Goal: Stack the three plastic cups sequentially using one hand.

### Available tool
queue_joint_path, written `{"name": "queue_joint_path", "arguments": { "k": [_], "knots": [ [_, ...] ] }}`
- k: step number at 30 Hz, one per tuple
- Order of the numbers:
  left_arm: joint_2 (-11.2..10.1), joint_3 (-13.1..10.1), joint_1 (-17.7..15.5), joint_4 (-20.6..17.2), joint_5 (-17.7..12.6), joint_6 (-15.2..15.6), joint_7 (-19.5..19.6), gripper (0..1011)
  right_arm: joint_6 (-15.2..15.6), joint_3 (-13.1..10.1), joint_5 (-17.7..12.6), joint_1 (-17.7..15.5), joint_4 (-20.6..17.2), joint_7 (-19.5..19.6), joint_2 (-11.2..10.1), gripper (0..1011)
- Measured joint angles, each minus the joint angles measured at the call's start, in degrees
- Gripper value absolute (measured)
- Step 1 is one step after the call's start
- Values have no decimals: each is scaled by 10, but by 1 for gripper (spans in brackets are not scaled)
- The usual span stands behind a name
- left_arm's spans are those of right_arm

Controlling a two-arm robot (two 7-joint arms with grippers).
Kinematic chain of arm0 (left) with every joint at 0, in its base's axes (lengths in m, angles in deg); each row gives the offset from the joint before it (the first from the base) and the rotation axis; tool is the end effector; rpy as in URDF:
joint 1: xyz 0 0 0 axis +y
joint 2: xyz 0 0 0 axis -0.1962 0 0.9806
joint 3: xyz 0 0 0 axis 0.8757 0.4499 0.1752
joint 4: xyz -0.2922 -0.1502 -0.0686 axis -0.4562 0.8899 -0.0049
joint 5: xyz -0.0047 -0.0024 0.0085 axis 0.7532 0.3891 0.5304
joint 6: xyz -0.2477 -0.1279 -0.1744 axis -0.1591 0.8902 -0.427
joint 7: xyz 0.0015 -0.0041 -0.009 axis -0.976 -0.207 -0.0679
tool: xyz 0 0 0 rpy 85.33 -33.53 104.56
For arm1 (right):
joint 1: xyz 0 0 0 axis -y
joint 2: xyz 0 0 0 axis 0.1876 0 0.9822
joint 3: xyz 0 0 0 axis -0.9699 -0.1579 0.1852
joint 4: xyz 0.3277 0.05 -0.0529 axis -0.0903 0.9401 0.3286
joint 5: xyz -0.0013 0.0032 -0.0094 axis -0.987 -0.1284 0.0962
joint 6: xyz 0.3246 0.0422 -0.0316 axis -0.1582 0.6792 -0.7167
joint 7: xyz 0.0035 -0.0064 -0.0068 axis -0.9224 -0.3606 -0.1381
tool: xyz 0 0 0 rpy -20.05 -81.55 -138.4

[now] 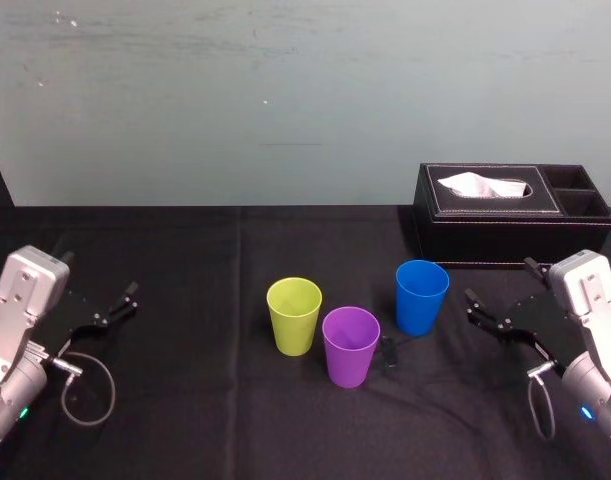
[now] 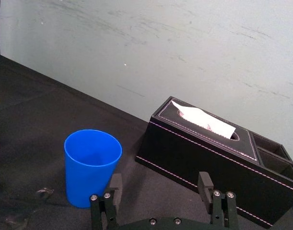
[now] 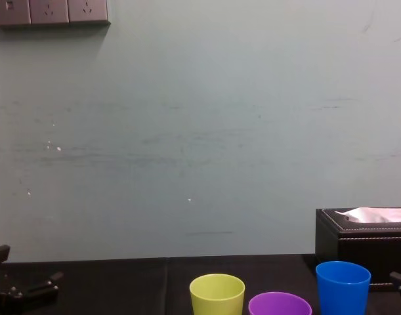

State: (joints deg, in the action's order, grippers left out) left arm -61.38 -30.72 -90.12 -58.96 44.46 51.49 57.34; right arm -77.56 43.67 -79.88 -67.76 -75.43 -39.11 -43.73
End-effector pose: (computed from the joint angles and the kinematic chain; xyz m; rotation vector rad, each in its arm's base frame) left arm 0.3844 0.1032 -0.3428 0.3045 -0.2850 1.2479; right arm 0.3844 -0.1033 -0.3429 -0.3046 -0.2851 -1.2480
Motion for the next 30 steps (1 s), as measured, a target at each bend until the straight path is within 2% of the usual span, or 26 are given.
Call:
{"name": "queue_joint_path", "arguments": {
  "k": [30],
  "knots": [
    [0, 0, 0, 0, 0, 0, 0, 1000, 0, 0, 0, 0, 0, 0, 0, 1003]
  ]
}}
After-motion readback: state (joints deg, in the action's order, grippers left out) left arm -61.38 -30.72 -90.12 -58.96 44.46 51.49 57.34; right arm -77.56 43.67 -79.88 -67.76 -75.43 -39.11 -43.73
